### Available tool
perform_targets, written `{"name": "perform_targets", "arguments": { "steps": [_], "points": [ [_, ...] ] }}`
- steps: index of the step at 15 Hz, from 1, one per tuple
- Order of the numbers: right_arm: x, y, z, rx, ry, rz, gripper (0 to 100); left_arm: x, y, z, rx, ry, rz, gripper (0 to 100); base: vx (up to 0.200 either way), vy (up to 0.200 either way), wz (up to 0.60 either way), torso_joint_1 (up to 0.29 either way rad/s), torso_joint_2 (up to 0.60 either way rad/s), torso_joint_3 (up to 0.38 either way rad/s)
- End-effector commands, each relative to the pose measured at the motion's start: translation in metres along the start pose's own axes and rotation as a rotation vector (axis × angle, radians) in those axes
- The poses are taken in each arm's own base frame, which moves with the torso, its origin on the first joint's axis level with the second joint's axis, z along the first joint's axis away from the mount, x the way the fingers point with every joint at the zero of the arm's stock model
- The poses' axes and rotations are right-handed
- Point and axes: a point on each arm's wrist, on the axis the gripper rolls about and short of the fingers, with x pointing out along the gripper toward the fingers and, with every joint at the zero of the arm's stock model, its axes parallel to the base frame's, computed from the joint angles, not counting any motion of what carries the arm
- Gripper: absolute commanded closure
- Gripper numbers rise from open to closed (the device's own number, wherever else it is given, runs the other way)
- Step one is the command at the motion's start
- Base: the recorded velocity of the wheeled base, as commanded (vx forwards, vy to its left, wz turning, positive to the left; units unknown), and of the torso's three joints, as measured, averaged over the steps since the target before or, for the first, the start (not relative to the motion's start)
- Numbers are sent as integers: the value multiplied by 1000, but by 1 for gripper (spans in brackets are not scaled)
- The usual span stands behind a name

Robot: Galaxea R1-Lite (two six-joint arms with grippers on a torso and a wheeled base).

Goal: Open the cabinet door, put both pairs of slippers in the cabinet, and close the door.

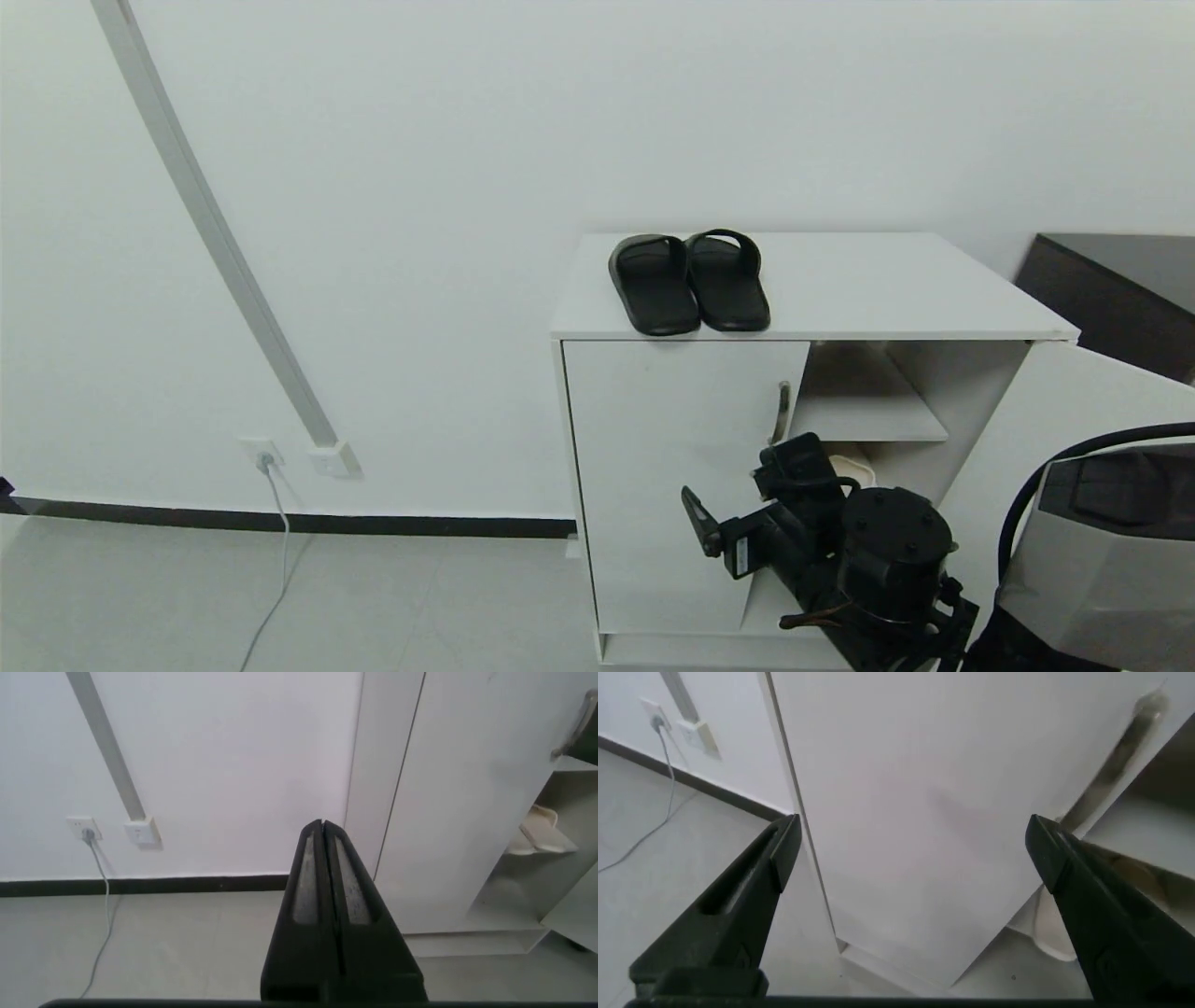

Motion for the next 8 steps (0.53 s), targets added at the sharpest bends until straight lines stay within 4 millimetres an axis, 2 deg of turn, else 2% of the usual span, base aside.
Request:
{"name": "perform_targets", "arguments": {
  "steps": [1,5,6,8],
  "points": [
    [-1,1,-2,-5,8,4,0,0,0,0,0,1,0,100,0,0,0,212,-515,-315],
    [-3,0,-5,-8,20,21,0,0,0,0,-2,1,1,100,0,0,0,218,-543,-315],
    [-8,0,-7,-15,39,86,0,0,0,0,-2,1,1,100,0,0,0,163,-413,-232],
    [-10,-1,-9,-21,47,95,0,0,0,0,-2,1,0,100,0,0,0,88,-176,-112]
  ]
}}
